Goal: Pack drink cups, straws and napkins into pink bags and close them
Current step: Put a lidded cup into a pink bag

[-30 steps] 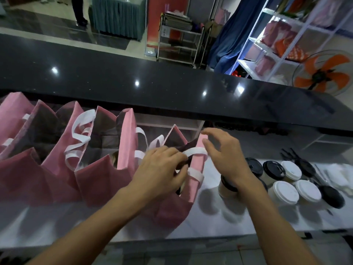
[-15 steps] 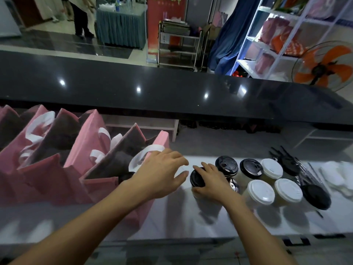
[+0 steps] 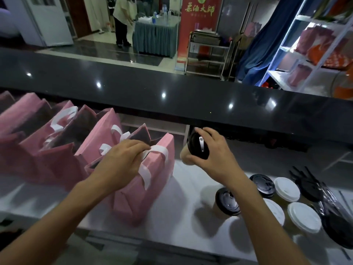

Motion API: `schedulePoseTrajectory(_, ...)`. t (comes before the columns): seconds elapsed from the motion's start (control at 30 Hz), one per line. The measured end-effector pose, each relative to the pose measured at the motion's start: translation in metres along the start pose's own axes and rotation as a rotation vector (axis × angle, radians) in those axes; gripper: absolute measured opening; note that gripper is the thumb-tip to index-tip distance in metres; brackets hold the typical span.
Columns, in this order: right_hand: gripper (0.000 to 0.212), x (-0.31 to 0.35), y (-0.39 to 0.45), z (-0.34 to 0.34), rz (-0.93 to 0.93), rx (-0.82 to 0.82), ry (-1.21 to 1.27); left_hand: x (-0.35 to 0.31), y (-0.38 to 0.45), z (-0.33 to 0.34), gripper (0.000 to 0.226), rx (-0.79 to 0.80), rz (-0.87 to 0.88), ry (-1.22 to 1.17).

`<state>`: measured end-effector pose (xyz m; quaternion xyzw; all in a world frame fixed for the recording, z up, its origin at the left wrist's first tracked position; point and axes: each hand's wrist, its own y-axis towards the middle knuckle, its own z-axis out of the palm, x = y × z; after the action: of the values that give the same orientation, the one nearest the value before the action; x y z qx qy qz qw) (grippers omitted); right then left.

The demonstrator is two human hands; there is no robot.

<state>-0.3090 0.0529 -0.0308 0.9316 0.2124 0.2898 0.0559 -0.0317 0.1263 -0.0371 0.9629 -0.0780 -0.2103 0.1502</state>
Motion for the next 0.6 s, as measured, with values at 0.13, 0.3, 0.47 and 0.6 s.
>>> schedulePoseTrajectory(0.13,0.082,0.047,0.021,-0.021,-0.154,-0.064,0.084,0.019,-0.012,-0.003,0.032,0.171,-0.079,0.162)
schedulePoseTrajectory(0.3,0.082,0.097,0.052,-0.004,-0.281,0.026,0.167,0.02,-0.028,-0.006,0.06,0.273,-0.16,0.239)
schedulePoseTrajectory(0.47,0.08,0.119,0.08,0.044,-0.332,0.265,0.071,0.012,-0.038,-0.003,0.066,0.305,-0.176,0.257)
schedulePoseTrajectory(0.6,0.08,0.115,0.089,0.078,-0.348,0.441,-0.095,0.009,-0.045,-0.001,0.067,0.319,-0.173,0.2)
